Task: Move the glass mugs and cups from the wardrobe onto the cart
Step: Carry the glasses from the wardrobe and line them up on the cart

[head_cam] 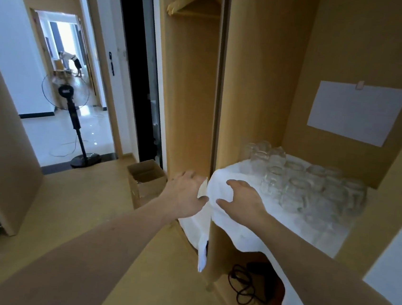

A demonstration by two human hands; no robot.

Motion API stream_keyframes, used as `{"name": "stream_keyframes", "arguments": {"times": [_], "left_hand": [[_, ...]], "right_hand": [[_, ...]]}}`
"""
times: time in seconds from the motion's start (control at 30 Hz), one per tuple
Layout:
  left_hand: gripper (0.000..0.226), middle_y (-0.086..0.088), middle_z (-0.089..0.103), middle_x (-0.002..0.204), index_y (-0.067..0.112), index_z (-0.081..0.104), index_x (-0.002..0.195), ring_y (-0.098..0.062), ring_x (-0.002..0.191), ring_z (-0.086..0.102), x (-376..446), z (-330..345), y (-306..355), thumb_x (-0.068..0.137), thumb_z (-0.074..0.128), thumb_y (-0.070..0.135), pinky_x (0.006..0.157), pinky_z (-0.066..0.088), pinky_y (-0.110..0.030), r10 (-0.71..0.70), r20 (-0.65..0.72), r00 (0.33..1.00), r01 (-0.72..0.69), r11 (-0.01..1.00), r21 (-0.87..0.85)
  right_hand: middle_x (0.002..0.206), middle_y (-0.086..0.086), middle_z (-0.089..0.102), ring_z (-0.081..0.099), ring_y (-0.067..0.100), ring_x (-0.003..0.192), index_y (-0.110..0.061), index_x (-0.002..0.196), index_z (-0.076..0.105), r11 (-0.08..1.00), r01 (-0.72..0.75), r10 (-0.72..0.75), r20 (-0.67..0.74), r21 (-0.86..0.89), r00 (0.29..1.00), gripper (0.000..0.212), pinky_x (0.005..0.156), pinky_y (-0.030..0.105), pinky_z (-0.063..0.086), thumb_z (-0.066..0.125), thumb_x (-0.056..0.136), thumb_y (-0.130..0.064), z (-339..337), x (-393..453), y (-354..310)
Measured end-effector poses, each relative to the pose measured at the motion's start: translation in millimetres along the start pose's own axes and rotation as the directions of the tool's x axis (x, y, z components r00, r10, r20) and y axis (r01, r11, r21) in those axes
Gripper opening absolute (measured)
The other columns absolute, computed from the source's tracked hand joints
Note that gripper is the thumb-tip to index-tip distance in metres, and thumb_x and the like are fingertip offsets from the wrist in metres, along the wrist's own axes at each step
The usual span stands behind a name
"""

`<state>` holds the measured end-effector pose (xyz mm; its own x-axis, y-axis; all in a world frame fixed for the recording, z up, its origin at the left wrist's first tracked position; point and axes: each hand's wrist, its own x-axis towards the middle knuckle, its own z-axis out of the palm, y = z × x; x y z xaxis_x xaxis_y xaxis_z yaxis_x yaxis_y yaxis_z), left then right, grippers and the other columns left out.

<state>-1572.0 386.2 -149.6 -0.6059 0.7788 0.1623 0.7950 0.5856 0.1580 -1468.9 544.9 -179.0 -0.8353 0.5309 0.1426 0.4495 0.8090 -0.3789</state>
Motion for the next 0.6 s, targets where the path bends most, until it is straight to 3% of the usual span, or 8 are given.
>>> {"name": "stream_keyframes", "arguments": {"times": [0.17,0.37,0.6], "left_hand": [[0.059,-0.006,0.043,0.147,0.023,0.038,0.150,-0.030,0.136,0.039,44,18,8,0.098,0.053,0.047,0.107,0.042,-0.047,0.135,0.080,0.988,-0.142,0.987,0.080],[0.060,-0.004,0.037,0.157,0.026,0.037,0.152,-0.031,0.142,0.034,109,26,10,0.098,0.054,0.048,0.113,0.038,-0.050,0.199,0.086,0.976,-0.201,0.979,0.018],[0.062,-0.006,0.037,0.157,0.023,0.035,0.153,-0.030,0.144,0.032,187,37,10,0.099,0.055,0.046,0.111,0.039,-0.051,0.376,0.111,0.920,-0.377,0.926,-0.011]], "right_hand": [[0.151,0.003,0.046,0.045,0.026,0.135,-0.023,0.151,0.039,0.998,-0.065,0.065,0.002,0.005,0.998,0.070,0.108,0.035,0.038,0.060,0.092,-0.053,3,34,24],[0.144,0.005,0.054,0.052,0.025,0.130,-0.019,0.144,0.051,0.991,-0.131,0.130,-0.035,-0.009,0.991,0.055,0.106,0.031,0.039,0.061,0.095,-0.042,4,68,44],[0.146,0.004,0.050,0.048,0.024,0.133,-0.021,0.148,0.044,0.945,-0.325,0.326,-0.076,0.023,0.942,0.067,0.106,0.033,0.042,0.065,0.091,-0.048,1,106,65]]}}
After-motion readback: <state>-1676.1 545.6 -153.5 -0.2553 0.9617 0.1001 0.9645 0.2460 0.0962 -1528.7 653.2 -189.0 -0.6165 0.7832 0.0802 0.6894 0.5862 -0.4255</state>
